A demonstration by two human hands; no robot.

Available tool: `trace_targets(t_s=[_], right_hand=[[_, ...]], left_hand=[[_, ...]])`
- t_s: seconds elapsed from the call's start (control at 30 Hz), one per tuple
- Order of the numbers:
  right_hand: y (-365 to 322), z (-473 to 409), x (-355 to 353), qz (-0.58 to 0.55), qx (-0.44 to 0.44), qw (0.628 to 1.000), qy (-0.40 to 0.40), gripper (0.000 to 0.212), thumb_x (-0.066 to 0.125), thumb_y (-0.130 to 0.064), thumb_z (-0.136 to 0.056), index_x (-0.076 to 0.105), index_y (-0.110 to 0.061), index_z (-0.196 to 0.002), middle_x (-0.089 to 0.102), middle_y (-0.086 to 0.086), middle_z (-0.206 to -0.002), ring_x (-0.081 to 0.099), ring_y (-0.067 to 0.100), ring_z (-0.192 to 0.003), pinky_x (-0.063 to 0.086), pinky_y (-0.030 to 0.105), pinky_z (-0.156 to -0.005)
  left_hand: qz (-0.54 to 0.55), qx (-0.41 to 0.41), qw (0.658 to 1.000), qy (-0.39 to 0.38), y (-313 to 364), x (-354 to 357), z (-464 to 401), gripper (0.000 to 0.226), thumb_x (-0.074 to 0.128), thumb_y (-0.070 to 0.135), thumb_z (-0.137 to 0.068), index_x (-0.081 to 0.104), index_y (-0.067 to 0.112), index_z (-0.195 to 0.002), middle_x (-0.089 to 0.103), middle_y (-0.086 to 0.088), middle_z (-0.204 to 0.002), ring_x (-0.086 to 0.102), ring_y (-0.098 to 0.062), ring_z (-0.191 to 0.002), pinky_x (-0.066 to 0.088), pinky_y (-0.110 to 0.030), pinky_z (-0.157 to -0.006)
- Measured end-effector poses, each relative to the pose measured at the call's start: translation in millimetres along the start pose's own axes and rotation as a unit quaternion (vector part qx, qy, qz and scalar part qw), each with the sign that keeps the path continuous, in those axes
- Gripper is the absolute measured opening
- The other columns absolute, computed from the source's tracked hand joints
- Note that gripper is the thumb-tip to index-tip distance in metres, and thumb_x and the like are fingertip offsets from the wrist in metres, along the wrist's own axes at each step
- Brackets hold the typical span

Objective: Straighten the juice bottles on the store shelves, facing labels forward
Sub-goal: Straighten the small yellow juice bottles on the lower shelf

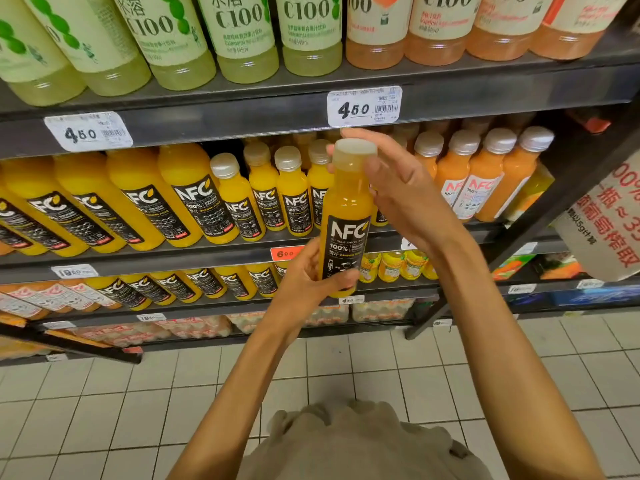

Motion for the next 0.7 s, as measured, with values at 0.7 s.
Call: trace_targets(t_s=[0.7], right_hand=[[39.8, -5.5, -68.6, 0.068, 0.047, 0.986, 0.143, 0.031, 0.060, -0.013, -0.090, 0.057, -0.011, -0.121, 0.074, -0.003, -0.094, 0.068, 0.010, -0.084, 0.054, 0.022, -0.071]], left_hand=[[-0.104, -0.058, 0.993, 0.014, -41.9, -24.0, -46.6, 0.043, 0.070, 0.017, -0.083, 0.056, 0.015, -0.124, 0.066, 0.007, -0.116, 0.062, 0.002, -0.104, 0.048, -0.007, -0.078]])
Point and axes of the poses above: each hand's wrist, its own z-axis away from the middle knuckle, its own x-axis out of the palm, y = z × x, the point moved 10 cm from there along -z, towards the middle knuckle
